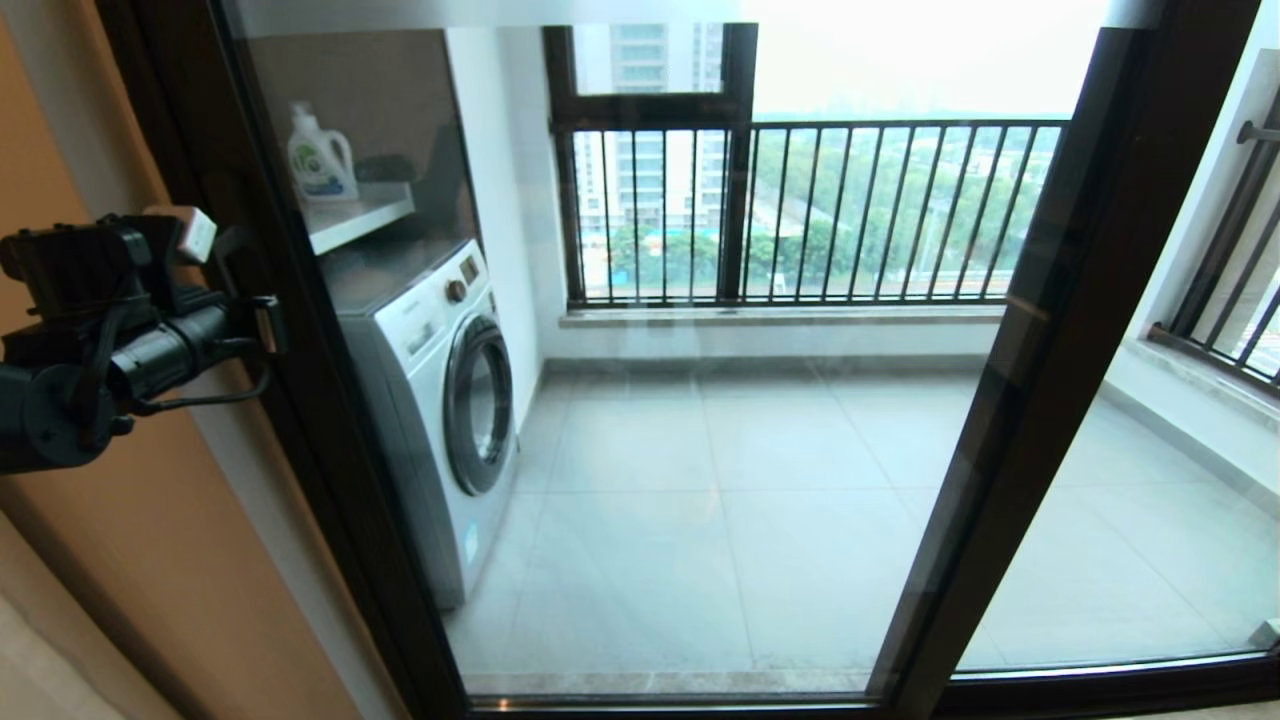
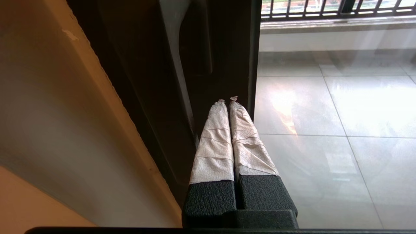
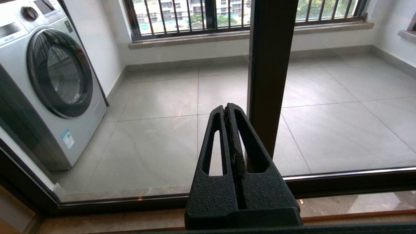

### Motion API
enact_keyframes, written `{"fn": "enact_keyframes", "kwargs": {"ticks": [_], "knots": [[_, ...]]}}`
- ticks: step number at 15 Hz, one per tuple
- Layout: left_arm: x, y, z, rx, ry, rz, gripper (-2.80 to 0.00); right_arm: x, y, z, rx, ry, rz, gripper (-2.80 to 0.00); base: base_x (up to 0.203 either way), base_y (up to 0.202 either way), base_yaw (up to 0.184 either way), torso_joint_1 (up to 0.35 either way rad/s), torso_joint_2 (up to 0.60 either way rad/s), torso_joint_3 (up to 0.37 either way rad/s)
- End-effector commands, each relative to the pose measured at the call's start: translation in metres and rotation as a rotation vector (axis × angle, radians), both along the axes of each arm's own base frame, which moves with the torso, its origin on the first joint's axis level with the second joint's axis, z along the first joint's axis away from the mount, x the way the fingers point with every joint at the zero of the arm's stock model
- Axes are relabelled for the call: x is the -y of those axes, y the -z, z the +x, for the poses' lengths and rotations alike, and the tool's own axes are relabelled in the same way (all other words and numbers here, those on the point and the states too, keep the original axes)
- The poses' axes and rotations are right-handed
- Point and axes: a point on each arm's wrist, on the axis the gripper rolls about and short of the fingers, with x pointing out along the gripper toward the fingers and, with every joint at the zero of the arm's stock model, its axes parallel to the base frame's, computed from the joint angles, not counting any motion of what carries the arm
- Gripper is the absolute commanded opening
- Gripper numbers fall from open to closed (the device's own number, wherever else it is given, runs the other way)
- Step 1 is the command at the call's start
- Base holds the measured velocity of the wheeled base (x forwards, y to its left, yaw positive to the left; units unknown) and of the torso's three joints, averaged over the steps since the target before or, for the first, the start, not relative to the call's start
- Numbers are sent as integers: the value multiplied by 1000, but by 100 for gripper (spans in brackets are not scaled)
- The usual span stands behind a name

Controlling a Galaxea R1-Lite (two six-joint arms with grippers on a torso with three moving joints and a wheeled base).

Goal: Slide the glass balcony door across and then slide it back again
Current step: Open the slid door

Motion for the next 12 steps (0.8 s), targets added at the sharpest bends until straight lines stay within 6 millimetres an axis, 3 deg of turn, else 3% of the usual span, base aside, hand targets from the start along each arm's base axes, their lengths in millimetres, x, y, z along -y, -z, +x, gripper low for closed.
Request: {"fn": "enact_keyframes", "kwargs": {"ticks": [1,4,9,12], "knots": [[-5,3,1,-5,-11,-2,-280,0,3,1,-12,0,0,-280,0,0,0,0,0,0],[0,-9,-11,104,-2,24,-280,0,3,1,-12,0,0,-280,0,0,0,0,0,0],[32,-42,-43,208,75,33,-280,0,3,1,-12,0,0,-280,0,0,0,0,0,0],[29,-54,-46,246,65,41,-280,0,3,1,-12,0,0,-280,0,0,0,0,0,0]]}}
